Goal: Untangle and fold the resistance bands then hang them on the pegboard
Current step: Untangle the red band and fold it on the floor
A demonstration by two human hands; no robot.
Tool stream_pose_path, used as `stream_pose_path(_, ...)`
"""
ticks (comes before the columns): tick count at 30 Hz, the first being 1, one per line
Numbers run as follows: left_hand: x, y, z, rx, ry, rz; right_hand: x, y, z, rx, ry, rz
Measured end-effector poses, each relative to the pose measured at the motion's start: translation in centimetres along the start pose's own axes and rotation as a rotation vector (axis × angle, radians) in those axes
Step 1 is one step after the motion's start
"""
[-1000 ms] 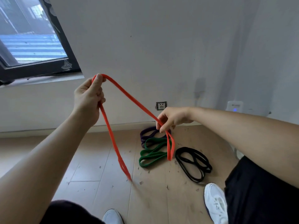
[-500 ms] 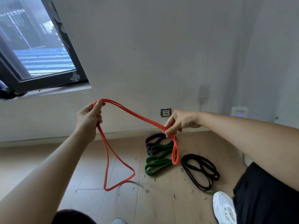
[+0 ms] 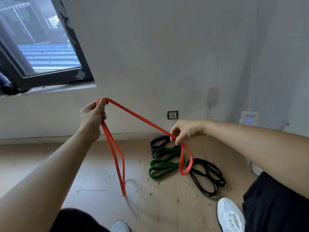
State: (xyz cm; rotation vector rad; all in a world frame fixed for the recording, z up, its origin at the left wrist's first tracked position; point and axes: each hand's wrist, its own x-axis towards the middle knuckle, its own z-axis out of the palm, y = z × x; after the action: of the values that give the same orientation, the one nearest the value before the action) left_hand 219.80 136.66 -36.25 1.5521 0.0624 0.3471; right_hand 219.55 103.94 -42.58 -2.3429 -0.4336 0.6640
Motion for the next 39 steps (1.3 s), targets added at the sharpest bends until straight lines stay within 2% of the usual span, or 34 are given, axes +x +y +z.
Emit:
stream_pose_path(4,-0.4,0.2,0.5,-0.010,-0.003,0.046,0.7,1.1,1.1,-0.105,0.037,0.050)
stream_pose_path(9,0.5,1.3,0.0,-0.152,0.084,0.029,0.5,3.7,1.3,-0.184,0.036,0.223)
stream_pose_path(13,0.5,0.5,-1.3,-0.081,0.084,0.009,-0.7,3.9,-0.5,0.040,0.010,0.253)
stream_pose_path(17,0.8,0.1,-2.1,-0.072,0.130,-0.052,-1.6,3.5,-1.6,0.253,0.086,0.240)
stream_pose_path(23,0.6,-0.6,-2.5,-0.016,0.087,-0.099,-2.0,1.5,-3.2,0.702,0.301,0.089)
stream_pose_path(28,0.5,-1.0,-3.1,0.000,0.096,-0.127,-2.9,1.1,-5.1,1.001,0.474,-0.040)
stream_pose_path(31,0.6,-1.2,-3.3,0.006,0.106,-0.138,-3.4,1.3,-5.9,1.103,0.592,-0.054)
stream_pose_path(33,0.7,-1.3,-3.1,0.010,0.092,-0.138,-3.6,1.4,-6.1,1.098,0.586,-0.041)
stream_pose_path(39,0.6,-1.4,-2.0,0.032,0.041,-0.136,-3.7,0.8,-6.2,1.125,0.323,-0.051)
